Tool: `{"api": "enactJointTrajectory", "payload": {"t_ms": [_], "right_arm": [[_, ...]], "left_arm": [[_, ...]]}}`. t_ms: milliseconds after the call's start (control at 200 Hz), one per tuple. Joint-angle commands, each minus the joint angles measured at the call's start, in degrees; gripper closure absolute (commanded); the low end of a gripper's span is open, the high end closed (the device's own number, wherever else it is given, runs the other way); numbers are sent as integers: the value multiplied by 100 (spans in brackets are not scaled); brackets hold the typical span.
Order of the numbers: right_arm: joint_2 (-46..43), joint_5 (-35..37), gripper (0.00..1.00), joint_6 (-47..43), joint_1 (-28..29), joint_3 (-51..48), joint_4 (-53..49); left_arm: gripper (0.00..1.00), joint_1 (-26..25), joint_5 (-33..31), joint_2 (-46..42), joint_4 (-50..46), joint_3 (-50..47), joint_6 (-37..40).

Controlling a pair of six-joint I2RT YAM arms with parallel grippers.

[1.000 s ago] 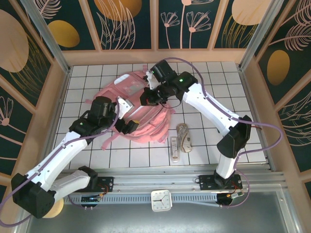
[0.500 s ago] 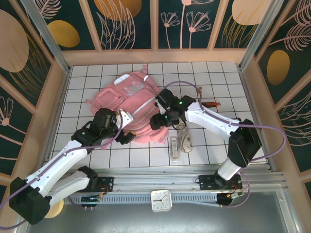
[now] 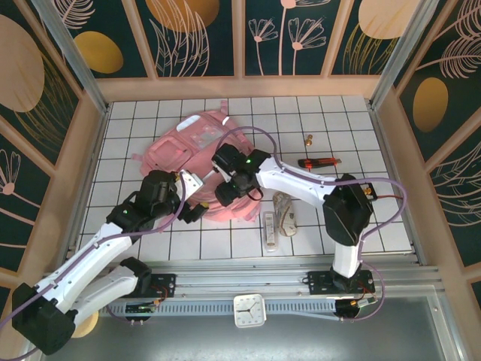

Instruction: Pack the student bag

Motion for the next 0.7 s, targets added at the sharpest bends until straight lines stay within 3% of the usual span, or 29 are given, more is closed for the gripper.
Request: {"api": "enactJointTrajectory", "payload": {"t_ms": [0,355,696], "right_arm": [[92,261,31,-195,31,223,-363],[-22,366,46,-195,76,59,-574],[29,335,82,-342,102,81,-471]], "left_arm": [[1,-7,-5,-75,-60,-21,-101],[2,-7,-53,-76,-62,-34,-220],[4,-7,46,29,-207,-17,-86]]}}
